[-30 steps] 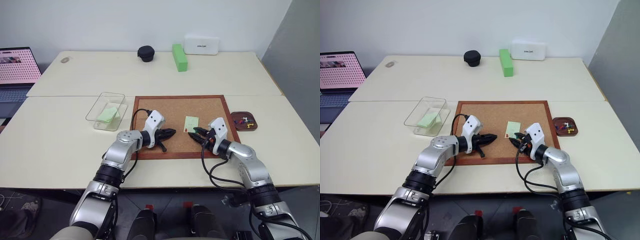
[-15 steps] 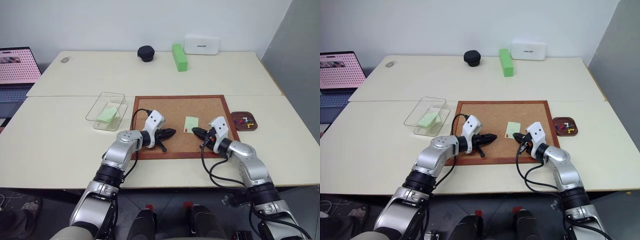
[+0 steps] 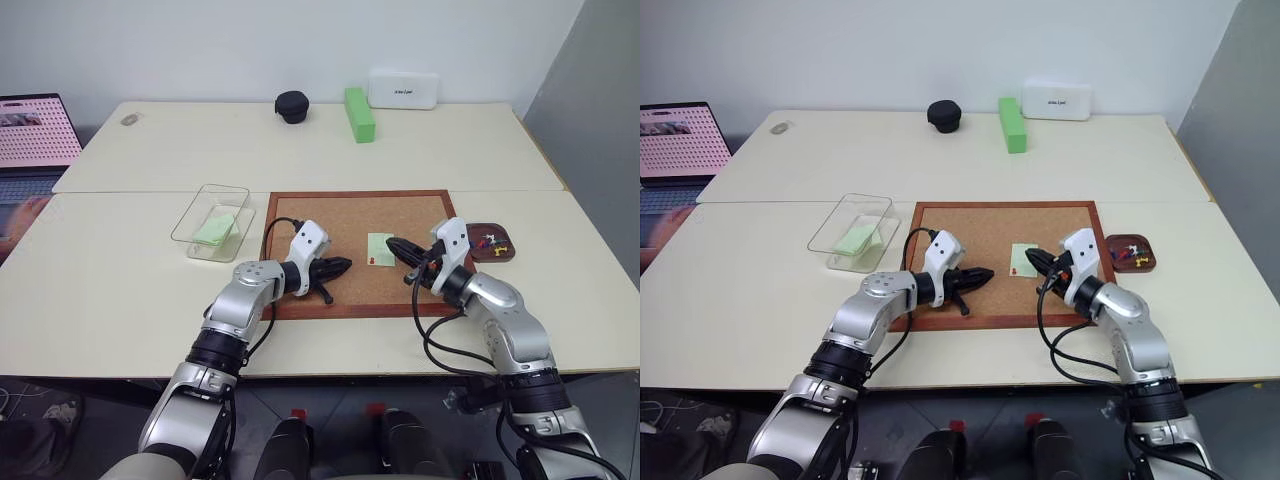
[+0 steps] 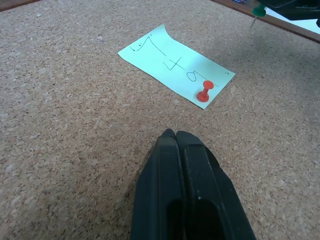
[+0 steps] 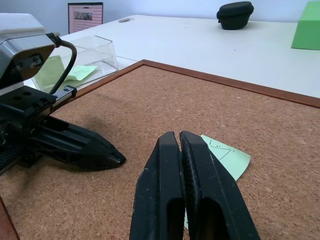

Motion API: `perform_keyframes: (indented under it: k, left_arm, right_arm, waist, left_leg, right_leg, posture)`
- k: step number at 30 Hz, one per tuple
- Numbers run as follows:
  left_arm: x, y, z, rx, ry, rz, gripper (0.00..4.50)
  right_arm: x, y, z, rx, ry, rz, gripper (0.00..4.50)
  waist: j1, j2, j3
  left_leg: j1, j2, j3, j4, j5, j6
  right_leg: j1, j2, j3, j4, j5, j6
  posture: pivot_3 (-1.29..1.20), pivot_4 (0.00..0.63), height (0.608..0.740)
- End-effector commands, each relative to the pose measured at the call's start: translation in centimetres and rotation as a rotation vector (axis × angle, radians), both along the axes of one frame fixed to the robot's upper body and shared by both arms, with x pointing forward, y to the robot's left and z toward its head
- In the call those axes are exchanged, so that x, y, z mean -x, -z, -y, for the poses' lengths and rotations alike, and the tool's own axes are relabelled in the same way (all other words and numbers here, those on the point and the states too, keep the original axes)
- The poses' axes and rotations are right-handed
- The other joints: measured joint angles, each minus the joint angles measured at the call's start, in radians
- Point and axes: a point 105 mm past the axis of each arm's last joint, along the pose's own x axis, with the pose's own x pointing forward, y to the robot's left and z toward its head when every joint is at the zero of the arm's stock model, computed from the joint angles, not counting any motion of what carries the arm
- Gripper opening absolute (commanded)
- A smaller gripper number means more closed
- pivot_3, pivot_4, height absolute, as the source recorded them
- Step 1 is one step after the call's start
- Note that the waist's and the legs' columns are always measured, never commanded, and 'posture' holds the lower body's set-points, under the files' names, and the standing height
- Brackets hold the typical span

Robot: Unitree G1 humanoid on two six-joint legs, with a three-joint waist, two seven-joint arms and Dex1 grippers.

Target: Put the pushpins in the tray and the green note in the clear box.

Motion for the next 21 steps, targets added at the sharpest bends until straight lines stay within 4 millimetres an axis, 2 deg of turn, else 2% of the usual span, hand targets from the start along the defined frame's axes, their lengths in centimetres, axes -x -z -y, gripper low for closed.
perform_keyframes:
  k: [1, 6, 9, 13, 18, 21]
  left_arm:
    - [0.9, 2.6, -0.2, -0.062, 0.009, -0.086, 0.0]
    - [1.1, 2.7, -0.3, -0.064, 0.01, -0.09, 0.0]
    - [1.2, 2.8, 0.0, -0.066, 0.023, -0.095, 0.0]
    - [1.2, 2.8, 0.1, -0.066, 0.027, -0.091, 0.0]
    - [1.2, 2.7, 0.0, -0.066, 0.023, -0.088, 0.0]
    - [1.3, 2.8, -0.2, -0.069, 0.02, -0.089, 0.0]
  right_arm:
    - [-1.7, -1.9, 4.1, 0.164, 0.236, 0.162, 0.06]
    - [-2.6, -1.7, 8.9, 0.487, 0.407, 0.265, 0.06]
    - [-3.0, -1.8, 11.2, 0.615, 0.478, 0.305, 0.06]
    - [-3.6, -1.7, 12.7, 0.677, 0.525, 0.31, 0.06]
    - [-4.2, -1.0, 13.7, 0.672, 0.574, 0.267, 0.06]
    - [-4.4, -0.9, 13.9, 0.671, 0.587, 0.263, 0.6]
  waist:
    - [0.0, 0.0, 0.0]
    - [0.0, 0.0, 0.0]
    - [0.0, 0.0, 0.0]
    - [0.0, 0.0, 0.0]
    - [0.0, -0.001, 0.0]
    - [0.0, -0.001, 0.0]
  left_leg:
    - [0.0, 0.0, 0.0, 0.0, 0.0, 0.0]
    - [0.0, 0.0, 0.0, 0.0, 0.0, 0.0]
    - [0.0, 0.0, 0.001, -0.001, 0.0, 0.0]
    - [0.0, -0.001, 0.001, -0.001, 0.0, 0.0]
    - [0.0, -0.001, 0.001, 0.0, 0.0, 0.0]
    - [0.0, -0.001, 0.001, -0.001, 0.0, 0.0]
  right_leg:
    - [0.0, 0.0, 0.0, 0.0, 0.0, 0.0]
    - [0.0, 0.0, 0.0, 0.0, -0.001, -0.002]
    - [0.0, 0.0, 0.0, 0.0, -0.001, -0.002]
    - [0.0, 0.0, 0.001, 0.0, -0.001, -0.002]
    - [0.0, 0.0, 0.001, 0.0, -0.001, -0.001]
    - [0.0, -0.001, 0.001, 0.0, 0.0, 0.0]
  posture:
    - [0.0, 0.15, 0.74]
    - [0.0, 0.15, 0.74]
    - [0.0, 0.15, 0.74]
    - [0.0, 0.15, 0.74]
    - [0.0, 0.15, 0.74]
    - [0.0, 0.15, 0.74]
